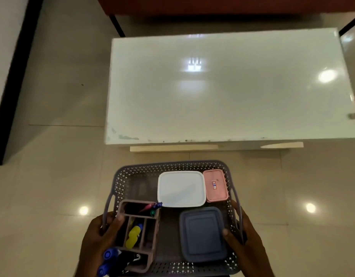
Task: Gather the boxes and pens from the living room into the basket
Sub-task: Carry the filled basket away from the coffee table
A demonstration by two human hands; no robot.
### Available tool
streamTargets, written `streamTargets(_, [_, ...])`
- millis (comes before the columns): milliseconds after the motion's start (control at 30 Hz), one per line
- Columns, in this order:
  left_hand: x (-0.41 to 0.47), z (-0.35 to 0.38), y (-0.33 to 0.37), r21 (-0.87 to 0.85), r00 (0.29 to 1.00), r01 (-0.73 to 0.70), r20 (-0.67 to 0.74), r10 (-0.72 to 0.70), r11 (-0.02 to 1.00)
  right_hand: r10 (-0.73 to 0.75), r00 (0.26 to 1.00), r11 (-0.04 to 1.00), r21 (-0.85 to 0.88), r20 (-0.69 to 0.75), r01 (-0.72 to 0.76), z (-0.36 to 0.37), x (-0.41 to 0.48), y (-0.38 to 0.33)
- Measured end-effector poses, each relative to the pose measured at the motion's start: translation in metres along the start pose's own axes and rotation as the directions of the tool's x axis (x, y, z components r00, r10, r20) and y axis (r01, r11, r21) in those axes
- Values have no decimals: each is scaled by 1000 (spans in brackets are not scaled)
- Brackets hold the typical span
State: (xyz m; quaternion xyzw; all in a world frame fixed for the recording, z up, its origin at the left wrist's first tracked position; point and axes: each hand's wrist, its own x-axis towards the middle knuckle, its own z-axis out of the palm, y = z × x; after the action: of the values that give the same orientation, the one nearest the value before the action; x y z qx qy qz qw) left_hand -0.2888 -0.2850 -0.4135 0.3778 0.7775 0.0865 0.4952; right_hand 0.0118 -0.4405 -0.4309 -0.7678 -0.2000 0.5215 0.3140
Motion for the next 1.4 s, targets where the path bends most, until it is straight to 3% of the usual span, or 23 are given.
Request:
streamTargets(167, [76, 55, -51, 136, 994, -29, -99, 43, 990, 85, 994, 996, 0, -67, -85, 34, 69, 65])
streamTargets(367, [164, 109, -106, 84, 970, -79, -222, 96, 993, 76, 982, 993, -76, -172, -90, 65, 148, 137])
streamTargets(633, [246, 155, -130, -85, 975, -204, -110, 194, 975, -29, 983, 999, -25, -179, 25, 94, 222, 201])
streamTargets(867, [298, 175, -141, -117, 939, -332, -136, 316, 936, -104, 974, 994, 9, -201, 108, 106, 270, 214])
streamTargets(1400, [353, 203, -145, -297, 956, -293, -71, 285, 909, -152, 971, 985, 52, -182, 164, 125, 344, 214])
